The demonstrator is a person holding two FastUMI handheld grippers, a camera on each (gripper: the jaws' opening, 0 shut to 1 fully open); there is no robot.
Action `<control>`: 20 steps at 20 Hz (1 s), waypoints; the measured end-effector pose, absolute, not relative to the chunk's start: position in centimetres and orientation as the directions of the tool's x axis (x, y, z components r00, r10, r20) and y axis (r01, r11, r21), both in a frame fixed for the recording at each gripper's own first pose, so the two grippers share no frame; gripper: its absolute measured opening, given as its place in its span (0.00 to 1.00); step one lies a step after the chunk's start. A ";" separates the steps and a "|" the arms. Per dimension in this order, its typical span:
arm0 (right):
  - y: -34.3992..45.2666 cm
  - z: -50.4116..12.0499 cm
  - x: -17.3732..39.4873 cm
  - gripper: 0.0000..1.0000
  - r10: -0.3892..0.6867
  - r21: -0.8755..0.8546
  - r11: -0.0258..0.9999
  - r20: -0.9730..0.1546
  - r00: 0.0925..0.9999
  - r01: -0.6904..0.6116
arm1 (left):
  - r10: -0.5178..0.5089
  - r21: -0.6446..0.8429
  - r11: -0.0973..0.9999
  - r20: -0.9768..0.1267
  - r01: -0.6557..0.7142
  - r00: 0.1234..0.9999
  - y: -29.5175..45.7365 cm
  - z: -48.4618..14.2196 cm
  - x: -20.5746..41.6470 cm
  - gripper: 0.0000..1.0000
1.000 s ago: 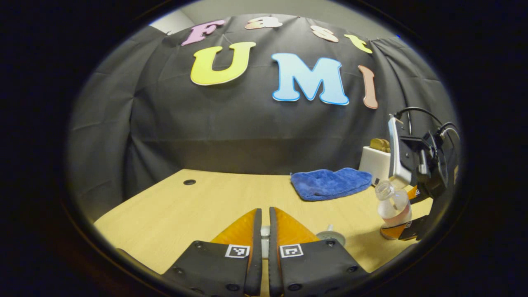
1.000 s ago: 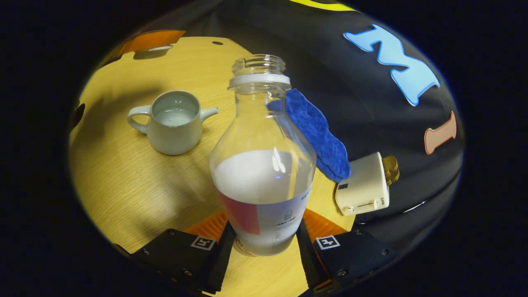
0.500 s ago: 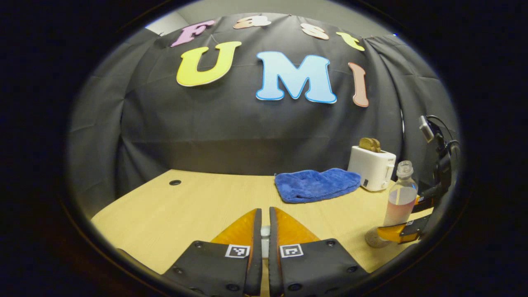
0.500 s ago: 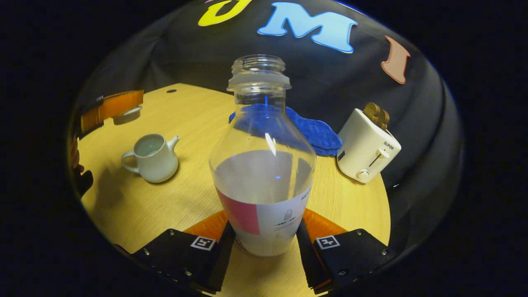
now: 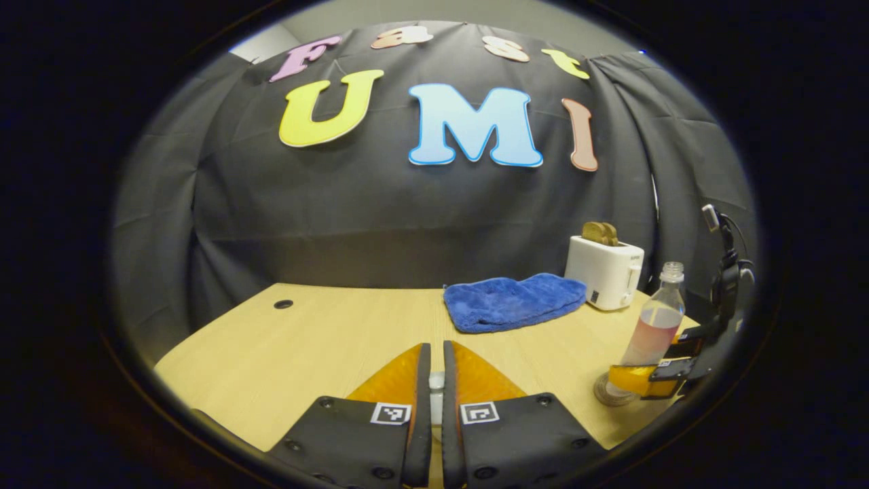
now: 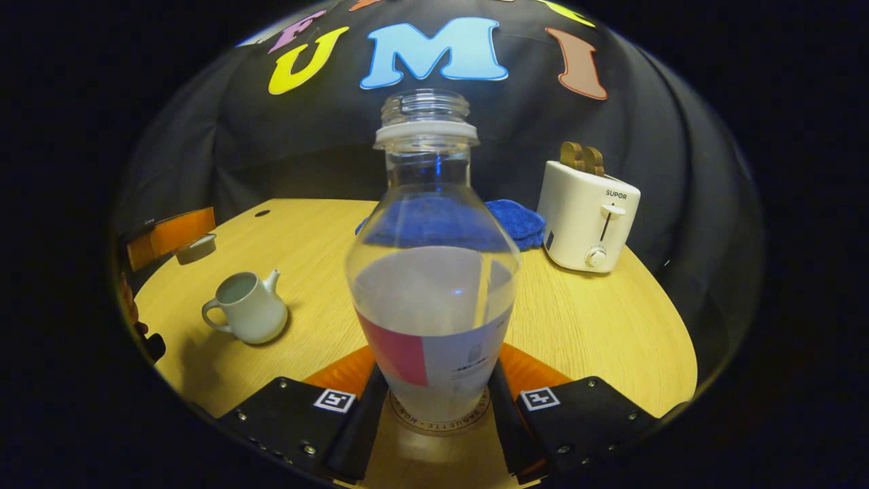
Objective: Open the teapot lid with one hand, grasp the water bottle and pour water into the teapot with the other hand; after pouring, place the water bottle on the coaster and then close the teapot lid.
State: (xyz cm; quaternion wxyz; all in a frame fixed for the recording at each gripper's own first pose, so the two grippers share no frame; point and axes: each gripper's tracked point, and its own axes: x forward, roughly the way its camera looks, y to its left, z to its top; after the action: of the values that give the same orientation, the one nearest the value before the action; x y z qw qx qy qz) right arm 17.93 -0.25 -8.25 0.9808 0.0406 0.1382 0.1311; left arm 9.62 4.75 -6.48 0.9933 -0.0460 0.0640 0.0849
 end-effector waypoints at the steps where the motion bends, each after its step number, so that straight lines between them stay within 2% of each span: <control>1: -0.3 -8.3 18.1 0.73 0.263 0.110 0.964 -0.261 0.929 -0.243 | 0.161 -0.077 0.982 -0.135 -0.173 0.978 4.7 -6.4 9.6 0.13; 6: -0.4 -8.2 18.2 0.75 0.259 0.077 0.966 -0.249 0.933 -0.248 | 0.155 -0.066 0.984 -0.139 -0.165 0.978 4.4 -6.3 9.6 0.13; 7: -0.3 -8.4 18.1 0.72 0.258 0.079 0.966 -0.260 0.931 -0.246 | 0.154 -0.066 0.984 -0.138 -0.164 0.978 4.4 -6.4 9.6 0.13; 11: -0.4 -9.0 17.3 0.82 0.265 0.088 0.964 -0.293 0.919 -0.250 | 0.145 -0.065 0.986 -0.137 -0.155 0.980 4.2 -6.4 9.6 0.13; 12: -0.5 -8.7 17.2 0.94 0.263 0.097 0.965 -0.289 0.921 -0.245 | 0.144 -0.065 0.986 -0.138 -0.154 0.980 4.2 -6.5 9.7 0.13; 13: -0.7 -8.2 17.3 0.98 0.257 0.108 0.966 -0.277 0.926 -0.236 | 0.143 -0.066 0.986 -0.139 -0.153 0.980 4.2 -6.5 9.7 0.13; 20: -1.4 -2.8 16.1 0.97 0.255 0.157 0.961 -0.180 0.950 -0.229 | 0.114 -0.068 0.990 -0.148 -0.125 0.982 3.4 -7.4 10.9 0.14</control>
State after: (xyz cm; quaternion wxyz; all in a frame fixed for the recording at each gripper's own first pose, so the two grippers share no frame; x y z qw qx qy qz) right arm 16.14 -1.43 -2.76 0.9851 0.0674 0.0998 0.1228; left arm 10.92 3.44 -7.42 0.9948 -0.0384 0.0721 0.0600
